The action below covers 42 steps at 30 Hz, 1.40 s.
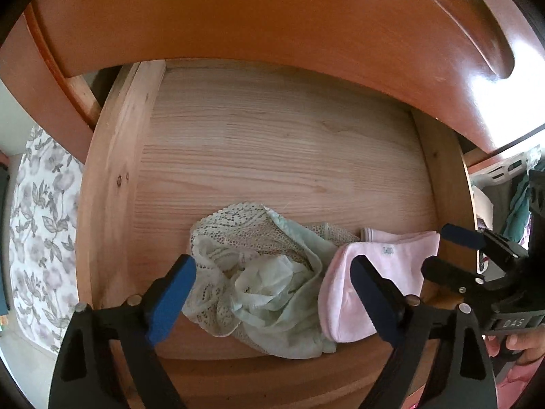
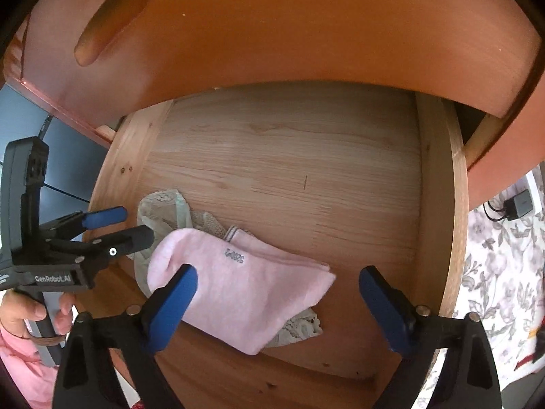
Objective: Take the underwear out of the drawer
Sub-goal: 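Lower the left tool onto the green lace while the right lowers onto the pink sock, then close the left tool on the green lace while the right grasps the pink sock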
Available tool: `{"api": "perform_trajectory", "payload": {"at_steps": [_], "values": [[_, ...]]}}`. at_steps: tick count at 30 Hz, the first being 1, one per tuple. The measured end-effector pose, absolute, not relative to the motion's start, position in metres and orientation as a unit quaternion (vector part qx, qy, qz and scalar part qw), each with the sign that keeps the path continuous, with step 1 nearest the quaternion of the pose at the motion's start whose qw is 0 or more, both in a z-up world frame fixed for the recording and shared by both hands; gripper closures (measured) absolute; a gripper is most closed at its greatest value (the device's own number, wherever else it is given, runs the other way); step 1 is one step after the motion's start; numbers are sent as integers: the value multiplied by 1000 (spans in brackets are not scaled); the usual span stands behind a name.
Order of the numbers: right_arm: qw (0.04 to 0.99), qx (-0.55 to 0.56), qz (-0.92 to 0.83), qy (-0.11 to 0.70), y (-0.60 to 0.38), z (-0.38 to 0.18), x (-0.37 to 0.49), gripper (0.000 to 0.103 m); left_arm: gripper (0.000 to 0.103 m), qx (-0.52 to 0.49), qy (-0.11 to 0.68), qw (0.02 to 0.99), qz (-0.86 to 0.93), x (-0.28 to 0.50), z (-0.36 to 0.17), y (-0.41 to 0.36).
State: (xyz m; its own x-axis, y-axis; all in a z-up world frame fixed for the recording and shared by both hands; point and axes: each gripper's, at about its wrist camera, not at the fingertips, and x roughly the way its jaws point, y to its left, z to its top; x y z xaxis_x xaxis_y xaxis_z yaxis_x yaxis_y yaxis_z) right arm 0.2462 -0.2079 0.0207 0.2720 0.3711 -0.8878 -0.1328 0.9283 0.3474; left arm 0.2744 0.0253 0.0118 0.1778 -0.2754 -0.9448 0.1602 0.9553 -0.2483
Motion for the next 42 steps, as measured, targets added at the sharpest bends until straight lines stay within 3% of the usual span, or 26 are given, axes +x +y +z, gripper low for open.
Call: {"api": "perform_trajectory", "payload": {"at_steps": [3, 8, 14, 17, 27, 33, 35, 42], "values": [[786, 100, 155, 590, -206, 16, 249, 17, 20, -48, 634, 758, -144, 280, 8, 24], [785, 83, 144, 597, -201, 12, 252, 23, 42, -62, 647, 747, -139, 292, -3, 27], [791, 64, 135, 593, -194, 10, 252, 39, 54, -33, 646, 751, -136, 292, -6, 22], [789, 42, 139, 597, -189, 9, 251, 49, 59, -25, 642, 755, -132, 293, -5, 20], [789, 7, 141, 598, -178, 5, 252, 69, 61, -7, 639, 759, -125, 290, -3, 1], [794, -17, 146, 591, -171, 4, 250, 83, 72, -4, 635, 762, -128, 285, -8, 0], [796, -19, 147, 587, -173, 5, 249, 85, 80, 1, 633, 764, -128, 284, -9, -1], [806, -16, 148, 573, -176, 10, 243, 88, 93, 6, 624, 770, -130, 283, -6, -3]]}}
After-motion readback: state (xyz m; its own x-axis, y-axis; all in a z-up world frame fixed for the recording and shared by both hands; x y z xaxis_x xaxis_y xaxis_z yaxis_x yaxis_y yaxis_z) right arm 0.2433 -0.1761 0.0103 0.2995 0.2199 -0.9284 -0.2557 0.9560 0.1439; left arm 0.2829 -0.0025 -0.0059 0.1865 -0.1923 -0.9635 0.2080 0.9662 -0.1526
